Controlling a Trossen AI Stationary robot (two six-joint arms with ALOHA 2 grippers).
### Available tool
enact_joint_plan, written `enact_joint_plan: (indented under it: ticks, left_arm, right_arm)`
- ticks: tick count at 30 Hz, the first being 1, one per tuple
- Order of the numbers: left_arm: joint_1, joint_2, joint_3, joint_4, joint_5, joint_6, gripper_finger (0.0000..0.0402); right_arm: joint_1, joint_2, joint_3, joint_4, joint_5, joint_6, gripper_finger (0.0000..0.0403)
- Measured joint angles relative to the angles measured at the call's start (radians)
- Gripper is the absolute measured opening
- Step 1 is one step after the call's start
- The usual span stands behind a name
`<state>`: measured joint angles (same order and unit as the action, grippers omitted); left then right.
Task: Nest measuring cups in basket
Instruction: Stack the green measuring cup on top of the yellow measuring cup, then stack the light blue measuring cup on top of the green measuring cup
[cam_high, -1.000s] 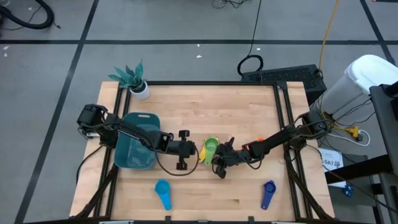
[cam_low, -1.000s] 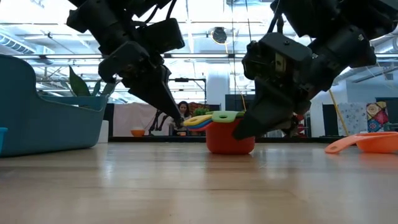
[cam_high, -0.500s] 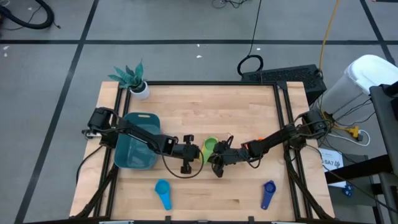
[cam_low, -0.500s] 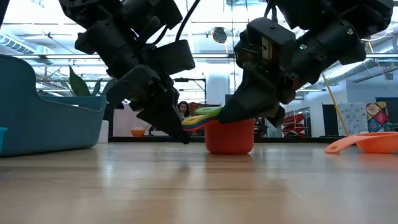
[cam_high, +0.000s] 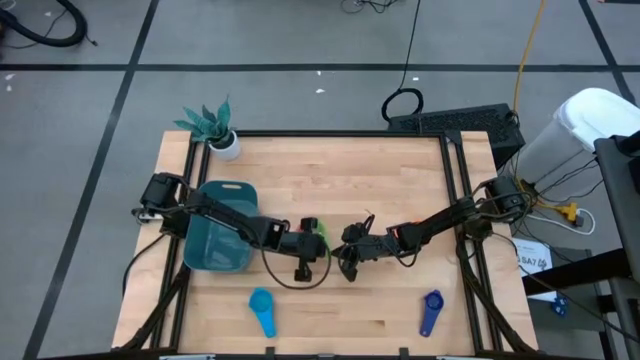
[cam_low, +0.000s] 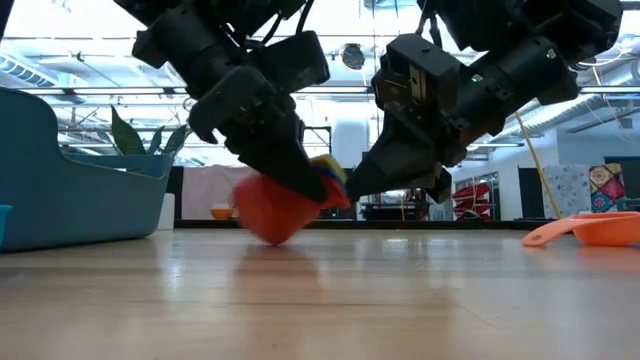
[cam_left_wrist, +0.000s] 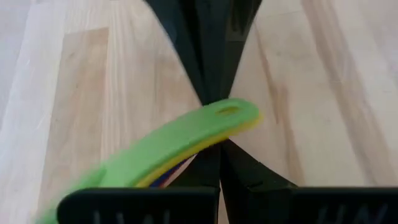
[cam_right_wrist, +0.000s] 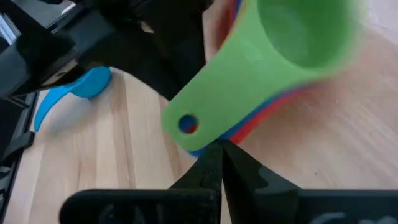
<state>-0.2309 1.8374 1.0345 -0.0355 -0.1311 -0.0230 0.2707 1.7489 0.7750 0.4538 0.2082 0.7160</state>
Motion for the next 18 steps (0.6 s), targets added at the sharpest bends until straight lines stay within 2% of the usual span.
enact_joint_plan:
  ticks: [18]
  left_arm:
    - [0.000, 0.000, 0.003, -0.094, -0.001, -0.025, 0.0006]
  right_arm:
    - [0.006, 0.000, 0.000, -0.028, -0.001, -0.041, 0.0000]
